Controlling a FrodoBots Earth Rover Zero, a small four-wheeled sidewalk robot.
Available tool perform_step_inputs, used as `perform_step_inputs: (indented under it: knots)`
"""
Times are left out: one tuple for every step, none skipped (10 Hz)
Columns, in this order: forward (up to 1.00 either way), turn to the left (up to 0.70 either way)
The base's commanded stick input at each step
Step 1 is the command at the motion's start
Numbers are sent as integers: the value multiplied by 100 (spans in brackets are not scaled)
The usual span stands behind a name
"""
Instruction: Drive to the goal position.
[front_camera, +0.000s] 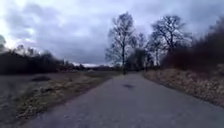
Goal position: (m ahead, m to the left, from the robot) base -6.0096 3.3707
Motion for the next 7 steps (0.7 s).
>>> perform_step_inputs:
  knots:
    - [50, 0]
    - [50, 0]
    - [50, 0]
    - [50, 0]
    - [50, 0]
    - [50, 0]
    - [50, 0]
